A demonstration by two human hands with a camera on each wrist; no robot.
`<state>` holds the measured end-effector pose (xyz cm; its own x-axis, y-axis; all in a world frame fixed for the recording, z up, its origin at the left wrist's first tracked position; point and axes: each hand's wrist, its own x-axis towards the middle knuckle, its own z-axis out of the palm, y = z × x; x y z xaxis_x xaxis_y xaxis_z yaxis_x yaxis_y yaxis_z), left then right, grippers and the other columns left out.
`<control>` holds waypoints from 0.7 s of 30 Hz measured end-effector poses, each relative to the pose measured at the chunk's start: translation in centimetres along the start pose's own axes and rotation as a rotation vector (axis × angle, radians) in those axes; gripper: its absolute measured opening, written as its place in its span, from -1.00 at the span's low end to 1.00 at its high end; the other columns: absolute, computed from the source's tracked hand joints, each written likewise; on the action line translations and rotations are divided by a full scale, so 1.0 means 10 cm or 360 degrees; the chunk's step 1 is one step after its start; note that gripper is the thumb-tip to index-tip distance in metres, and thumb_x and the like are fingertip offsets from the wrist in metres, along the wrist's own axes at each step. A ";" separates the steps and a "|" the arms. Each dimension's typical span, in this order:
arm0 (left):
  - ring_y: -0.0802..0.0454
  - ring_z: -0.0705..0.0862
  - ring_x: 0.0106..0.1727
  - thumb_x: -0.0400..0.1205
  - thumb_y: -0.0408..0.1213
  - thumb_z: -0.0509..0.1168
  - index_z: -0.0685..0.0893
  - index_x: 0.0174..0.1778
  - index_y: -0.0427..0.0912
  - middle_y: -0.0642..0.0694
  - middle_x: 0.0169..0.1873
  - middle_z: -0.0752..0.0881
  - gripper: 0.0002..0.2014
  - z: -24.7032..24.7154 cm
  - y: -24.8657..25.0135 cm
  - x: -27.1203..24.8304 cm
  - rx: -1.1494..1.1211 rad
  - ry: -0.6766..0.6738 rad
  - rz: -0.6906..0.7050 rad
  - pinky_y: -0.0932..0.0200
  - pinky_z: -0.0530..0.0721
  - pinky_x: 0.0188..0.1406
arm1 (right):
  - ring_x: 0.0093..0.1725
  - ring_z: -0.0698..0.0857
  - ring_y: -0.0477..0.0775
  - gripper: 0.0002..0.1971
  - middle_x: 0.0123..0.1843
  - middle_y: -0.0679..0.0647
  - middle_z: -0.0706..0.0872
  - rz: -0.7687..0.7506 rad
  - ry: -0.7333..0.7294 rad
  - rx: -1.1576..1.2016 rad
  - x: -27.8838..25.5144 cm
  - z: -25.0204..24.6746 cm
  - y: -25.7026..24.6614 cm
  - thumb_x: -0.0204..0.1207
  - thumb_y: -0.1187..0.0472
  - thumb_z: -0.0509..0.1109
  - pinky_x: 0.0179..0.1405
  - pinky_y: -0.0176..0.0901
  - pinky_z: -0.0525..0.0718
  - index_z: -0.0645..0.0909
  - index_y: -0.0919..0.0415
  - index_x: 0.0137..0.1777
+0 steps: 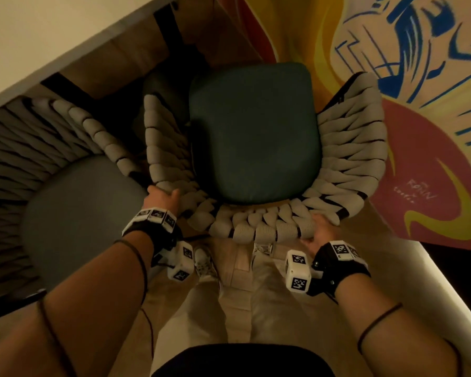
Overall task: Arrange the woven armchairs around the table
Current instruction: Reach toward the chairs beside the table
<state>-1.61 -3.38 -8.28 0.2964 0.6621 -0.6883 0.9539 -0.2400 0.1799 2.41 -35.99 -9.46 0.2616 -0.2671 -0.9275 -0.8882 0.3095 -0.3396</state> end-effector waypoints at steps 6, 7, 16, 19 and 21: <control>-0.38 0.71 0.17 0.35 0.28 0.35 0.48 0.46 -0.25 -0.33 0.30 0.67 -0.13 0.36 -0.14 -0.32 -0.0261 -0.0183 -0.0207 -0.10 0.73 0.10 | -0.05 0.70 0.16 -0.59 0.25 0.20 0.71 -0.0239 0.0066 -0.0157 0.16 -0.19 -0.53 0.57 0.16 0.34 -0.02 0.09 0.71 0.57 0.17 0.41; -0.37 0.75 0.11 0.20 0.36 0.31 0.57 0.39 -0.25 -0.33 0.21 0.74 -0.05 0.39 -0.14 -0.34 -0.0275 -0.0234 -0.0227 -0.13 0.76 0.13 | -0.11 0.68 0.13 -0.56 0.26 0.23 0.68 -0.0266 0.0077 -0.0148 0.19 -0.20 -0.61 0.57 0.15 0.34 -0.06 0.04 0.69 0.53 0.21 0.45; -0.45 0.56 0.38 0.60 0.15 0.29 0.40 0.53 -0.29 -0.39 0.44 0.55 -0.29 0.18 0.27 -0.04 -0.0289 0.0128 -0.0238 -0.17 0.55 0.27 | 0.38 0.60 0.22 -0.46 0.50 0.11 0.55 -0.0494 0.0332 -0.0105 0.27 -0.03 -0.81 0.63 -0.07 0.27 0.37 0.21 0.60 0.33 -0.03 0.60; -0.43 0.58 0.35 0.65 0.09 0.24 0.44 0.47 -0.32 -0.40 0.39 0.58 -0.38 0.19 0.39 0.01 -0.0125 0.0081 -0.0195 -0.15 0.56 0.26 | 0.41 0.58 0.21 -0.46 0.53 0.11 0.52 -0.0548 0.0317 -0.0193 0.31 -0.03 -0.95 0.67 -0.08 0.23 0.38 0.15 0.59 0.30 -0.01 0.63; -0.43 0.60 0.31 0.65 0.10 0.23 0.46 0.45 -0.32 -0.39 0.36 0.59 -0.39 0.22 0.43 0.01 -0.0094 0.0069 -0.0182 -0.15 0.59 0.24 | 0.45 0.55 0.23 -0.45 0.55 0.12 0.49 -0.0567 0.0290 -0.0239 0.33 -0.01 -1.07 0.69 -0.08 0.20 0.38 0.13 0.58 0.25 -0.02 0.65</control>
<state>2.41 -5.85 -9.14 0.1862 0.7129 -0.6760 0.9823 -0.1198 0.1442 12.77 -40.28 -8.90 0.5030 -0.4942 -0.7091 -0.8031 0.0361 -0.5948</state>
